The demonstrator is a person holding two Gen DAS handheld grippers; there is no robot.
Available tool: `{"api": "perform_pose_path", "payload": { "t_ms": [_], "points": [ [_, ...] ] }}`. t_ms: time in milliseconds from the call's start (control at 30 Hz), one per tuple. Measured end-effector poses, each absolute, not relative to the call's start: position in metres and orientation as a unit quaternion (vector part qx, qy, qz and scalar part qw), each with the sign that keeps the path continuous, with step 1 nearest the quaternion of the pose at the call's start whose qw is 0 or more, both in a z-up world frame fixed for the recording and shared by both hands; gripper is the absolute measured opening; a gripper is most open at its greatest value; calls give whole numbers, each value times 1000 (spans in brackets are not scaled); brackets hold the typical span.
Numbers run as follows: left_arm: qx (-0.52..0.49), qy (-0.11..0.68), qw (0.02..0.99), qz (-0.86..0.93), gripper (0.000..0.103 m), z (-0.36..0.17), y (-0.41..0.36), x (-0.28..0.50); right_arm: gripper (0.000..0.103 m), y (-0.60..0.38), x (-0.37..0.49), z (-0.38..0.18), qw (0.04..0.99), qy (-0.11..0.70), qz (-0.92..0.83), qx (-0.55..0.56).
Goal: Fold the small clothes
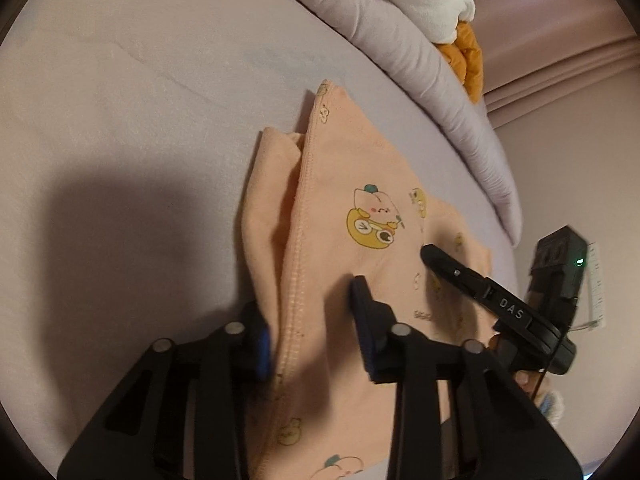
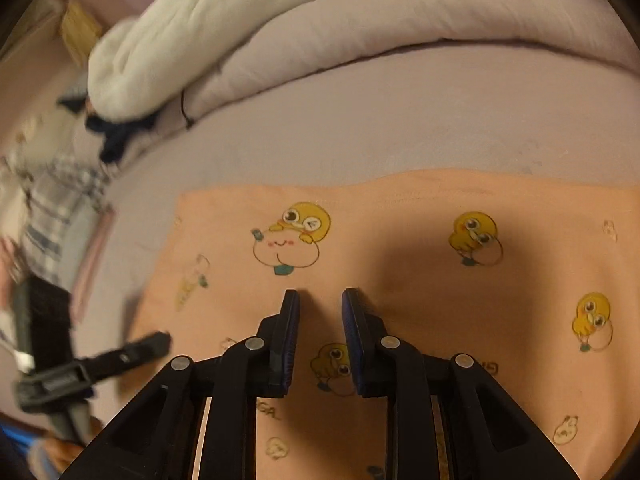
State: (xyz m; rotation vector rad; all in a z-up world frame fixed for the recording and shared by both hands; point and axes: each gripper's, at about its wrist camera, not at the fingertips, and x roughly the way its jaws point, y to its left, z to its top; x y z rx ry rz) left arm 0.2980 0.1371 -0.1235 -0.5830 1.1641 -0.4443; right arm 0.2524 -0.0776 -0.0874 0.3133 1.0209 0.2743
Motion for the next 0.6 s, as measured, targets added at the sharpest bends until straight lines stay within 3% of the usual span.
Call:
{"api": "perform_pose_path", "payload": {
  "t_ms": [267, 433, 533, 600],
  "points": [
    [-240, 541, 780, -201, 30, -123, 133, 299, 25, -64, 195, -61, 853, 490, 158, 87],
    [-251, 546, 776, -191, 26, -123, 133, 301, 25, -54, 149, -80, 834, 523, 164, 57],
    [-270, 549, 769, -186, 18, -119, 133, 299, 25, -48, 139, -77, 847, 507, 160, 15],
    [-289, 541, 766, -193, 13, -112, 131, 297, 25, -58, 142, -73, 843, 508, 171, 43]
  ]
}}
